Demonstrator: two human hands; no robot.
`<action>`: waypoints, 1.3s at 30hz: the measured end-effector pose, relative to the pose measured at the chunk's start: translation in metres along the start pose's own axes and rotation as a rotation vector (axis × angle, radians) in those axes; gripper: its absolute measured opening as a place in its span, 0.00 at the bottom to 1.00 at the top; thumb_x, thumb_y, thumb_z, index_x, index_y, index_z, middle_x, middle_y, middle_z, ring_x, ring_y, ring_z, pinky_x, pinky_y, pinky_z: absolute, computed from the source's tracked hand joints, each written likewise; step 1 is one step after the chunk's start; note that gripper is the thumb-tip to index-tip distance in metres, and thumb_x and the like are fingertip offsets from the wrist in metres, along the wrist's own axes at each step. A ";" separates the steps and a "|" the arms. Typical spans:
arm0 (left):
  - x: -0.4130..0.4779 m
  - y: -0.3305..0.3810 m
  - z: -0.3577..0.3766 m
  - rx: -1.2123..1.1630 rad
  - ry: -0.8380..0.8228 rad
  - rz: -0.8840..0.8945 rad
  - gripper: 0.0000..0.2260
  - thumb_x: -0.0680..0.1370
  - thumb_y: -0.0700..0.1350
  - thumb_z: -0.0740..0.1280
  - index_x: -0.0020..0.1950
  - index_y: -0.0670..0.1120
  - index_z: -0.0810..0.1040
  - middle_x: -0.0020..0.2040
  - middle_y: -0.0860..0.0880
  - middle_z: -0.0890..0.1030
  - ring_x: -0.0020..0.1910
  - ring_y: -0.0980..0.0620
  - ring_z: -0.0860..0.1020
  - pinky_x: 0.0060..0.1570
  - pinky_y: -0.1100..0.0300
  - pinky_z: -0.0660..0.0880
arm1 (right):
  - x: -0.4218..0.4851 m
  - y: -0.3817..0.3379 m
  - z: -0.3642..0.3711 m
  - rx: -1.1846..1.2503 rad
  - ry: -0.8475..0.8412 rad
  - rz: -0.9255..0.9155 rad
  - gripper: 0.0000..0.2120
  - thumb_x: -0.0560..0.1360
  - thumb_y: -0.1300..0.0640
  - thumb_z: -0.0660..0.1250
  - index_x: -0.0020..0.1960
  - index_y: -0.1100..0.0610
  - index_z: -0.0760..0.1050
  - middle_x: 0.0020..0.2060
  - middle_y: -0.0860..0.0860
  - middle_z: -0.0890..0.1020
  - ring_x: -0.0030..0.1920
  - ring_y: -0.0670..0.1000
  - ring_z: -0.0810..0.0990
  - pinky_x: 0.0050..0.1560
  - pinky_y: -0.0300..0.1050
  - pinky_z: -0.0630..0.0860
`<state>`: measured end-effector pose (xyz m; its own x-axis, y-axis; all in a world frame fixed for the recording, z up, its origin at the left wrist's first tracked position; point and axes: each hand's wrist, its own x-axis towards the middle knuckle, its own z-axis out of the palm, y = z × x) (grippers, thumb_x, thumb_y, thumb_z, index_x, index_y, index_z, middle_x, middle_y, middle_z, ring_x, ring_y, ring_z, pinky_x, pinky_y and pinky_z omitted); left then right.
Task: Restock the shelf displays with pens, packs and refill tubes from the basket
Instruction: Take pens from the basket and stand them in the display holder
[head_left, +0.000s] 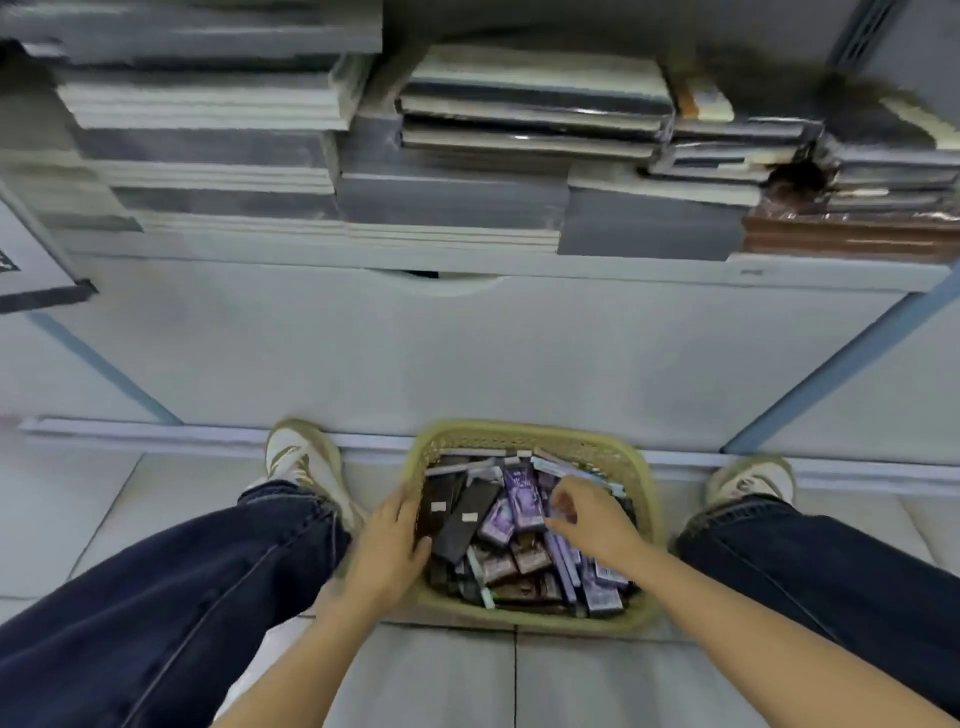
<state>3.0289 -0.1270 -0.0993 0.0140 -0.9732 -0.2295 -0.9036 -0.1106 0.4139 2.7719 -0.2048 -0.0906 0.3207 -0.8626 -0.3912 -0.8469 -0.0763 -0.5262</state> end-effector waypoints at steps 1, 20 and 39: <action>-0.001 -0.002 0.007 -0.035 0.011 -0.007 0.29 0.80 0.44 0.64 0.78 0.41 0.56 0.78 0.43 0.55 0.77 0.45 0.57 0.75 0.58 0.55 | -0.001 0.008 0.009 -0.031 -0.038 0.057 0.14 0.75 0.52 0.70 0.55 0.58 0.72 0.51 0.54 0.78 0.48 0.52 0.76 0.46 0.43 0.71; 0.010 0.053 0.022 -0.303 0.253 -0.011 0.08 0.79 0.40 0.64 0.55 0.45 0.81 0.54 0.47 0.78 0.54 0.51 0.74 0.54 0.60 0.69 | -0.011 0.030 -0.013 0.550 -0.015 0.175 0.13 0.75 0.62 0.71 0.58 0.59 0.74 0.44 0.52 0.81 0.41 0.48 0.80 0.43 0.38 0.75; 0.053 0.090 0.031 -1.392 -0.003 -0.455 0.08 0.84 0.44 0.57 0.48 0.41 0.68 0.29 0.48 0.69 0.24 0.52 0.69 0.29 0.58 0.73 | 0.049 0.033 -0.020 0.239 0.205 0.070 0.15 0.79 0.55 0.65 0.64 0.57 0.74 0.60 0.51 0.79 0.62 0.51 0.77 0.66 0.47 0.72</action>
<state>2.9350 -0.1825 -0.1016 0.1766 -0.8016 -0.5712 0.3131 -0.5044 0.8047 2.7509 -0.2594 -0.1117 0.1521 -0.9464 -0.2851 -0.7323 0.0858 -0.6756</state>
